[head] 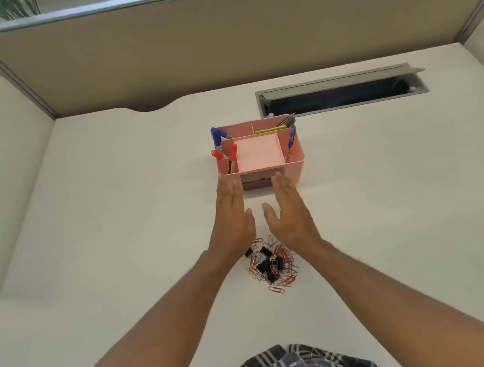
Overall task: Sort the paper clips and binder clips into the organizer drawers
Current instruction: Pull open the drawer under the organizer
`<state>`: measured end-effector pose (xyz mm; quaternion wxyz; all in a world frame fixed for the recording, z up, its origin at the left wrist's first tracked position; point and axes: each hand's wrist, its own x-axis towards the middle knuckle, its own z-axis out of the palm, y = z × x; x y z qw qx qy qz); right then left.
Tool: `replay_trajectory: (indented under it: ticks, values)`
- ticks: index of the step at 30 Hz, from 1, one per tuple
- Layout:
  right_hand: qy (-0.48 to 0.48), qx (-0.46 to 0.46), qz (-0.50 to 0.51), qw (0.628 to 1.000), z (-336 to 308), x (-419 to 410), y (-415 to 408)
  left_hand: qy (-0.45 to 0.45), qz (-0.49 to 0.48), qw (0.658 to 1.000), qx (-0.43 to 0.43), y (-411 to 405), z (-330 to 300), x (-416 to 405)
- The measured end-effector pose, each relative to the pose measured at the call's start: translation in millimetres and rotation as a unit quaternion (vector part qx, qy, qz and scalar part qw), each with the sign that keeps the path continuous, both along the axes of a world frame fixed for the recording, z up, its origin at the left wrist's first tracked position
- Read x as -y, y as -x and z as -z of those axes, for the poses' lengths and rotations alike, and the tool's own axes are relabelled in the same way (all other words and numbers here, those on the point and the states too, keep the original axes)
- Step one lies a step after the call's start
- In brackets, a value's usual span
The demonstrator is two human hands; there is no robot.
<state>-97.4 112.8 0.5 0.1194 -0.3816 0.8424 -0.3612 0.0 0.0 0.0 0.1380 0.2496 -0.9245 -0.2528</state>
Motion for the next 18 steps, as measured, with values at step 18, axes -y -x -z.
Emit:
replay_trajectory:
  ticks: [18]
  values:
    - [0.326, 0.706, 0.221, 0.588, -10.7, 50.0, 7.4, -0.308, -0.246, 0.913, -0.105, 1.7, 2.4, 0.7]
